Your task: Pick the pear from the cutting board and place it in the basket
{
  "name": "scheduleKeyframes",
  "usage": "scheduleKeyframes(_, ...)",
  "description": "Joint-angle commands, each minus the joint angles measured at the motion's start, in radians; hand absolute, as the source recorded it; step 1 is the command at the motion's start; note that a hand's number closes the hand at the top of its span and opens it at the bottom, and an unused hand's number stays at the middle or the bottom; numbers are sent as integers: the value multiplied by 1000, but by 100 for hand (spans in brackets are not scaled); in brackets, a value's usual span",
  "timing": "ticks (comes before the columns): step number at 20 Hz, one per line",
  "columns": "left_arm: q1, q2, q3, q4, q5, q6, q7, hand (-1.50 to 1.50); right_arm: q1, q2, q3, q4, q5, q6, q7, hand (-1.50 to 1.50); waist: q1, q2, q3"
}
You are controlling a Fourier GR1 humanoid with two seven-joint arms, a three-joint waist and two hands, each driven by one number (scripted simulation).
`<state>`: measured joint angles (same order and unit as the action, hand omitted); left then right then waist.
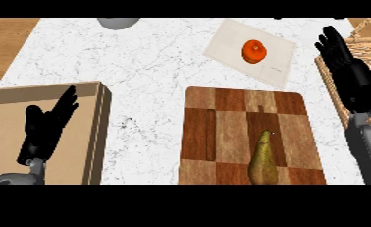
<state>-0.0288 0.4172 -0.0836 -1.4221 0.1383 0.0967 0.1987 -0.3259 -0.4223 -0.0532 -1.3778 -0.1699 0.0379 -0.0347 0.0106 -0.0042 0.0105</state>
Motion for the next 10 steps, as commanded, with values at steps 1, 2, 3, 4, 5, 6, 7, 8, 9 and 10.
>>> scheduleKeyframes(1, 11, -9, 16, -50, -23, 9, 12, 0, 63, -14, -62, -42, -79, 102, -72, 150, -11, 3, -10)
scheduleKeyframes(2, -55, 8, 17, -47, -19, 12, 39, 0, 91, 12, -60, 49, -103, 153, -180, 150, -13, 5, -9)
scheduleKeyframes(3, -59, 1, 4, -48, -39, 32, 36, 0, 115, 42, -52, 31, -140, 193, -229, 150, -18, 5, -8)
scheduleKeyframes(4, -81, 12, 20, -20, -44, 32, -2, 0, 147, 68, -50, 17, -189, 246, -269, 150, -30, 6, -8)
scheduleKeyframes(5, -114, 27, 34, -55, -28, 35, 36, 0, 164, 80, -54, 35, -227, 303, -312, 150, -34, 6, -6)
scheduleKeyframes(6, -117, 24, 26, -54, -45, 45, 17, 0, 170, 89, -54, 27, -259, 353, -343, 150, -39, 6, -6)
scheduleKeyframes(7, -56, 0, -2, -47, -14, 12, 16, 0, 73, 58, 23, -154, -94, 332, -503, 150, -43, -14, -6)
scheduleKeyframes(8, -75, -16, -20, -47, -43, 39, 24, 0, 114, 169, 62, -157, -157, 357, -544, 150, -45, -5, -5)
scheduleKeyframes(9, -81, -24, -11, -43, -31, 38, 12, 0, 150, 234, 107, -187, -158, 363, -585, 150, -45, -6, -6)
scheduleKeyframes(10, -60, -19, -22, -55, -42, 35, 11, 0, 222, 233, 121, -237, -25, 276, -667, -150, -45, -7, -8)
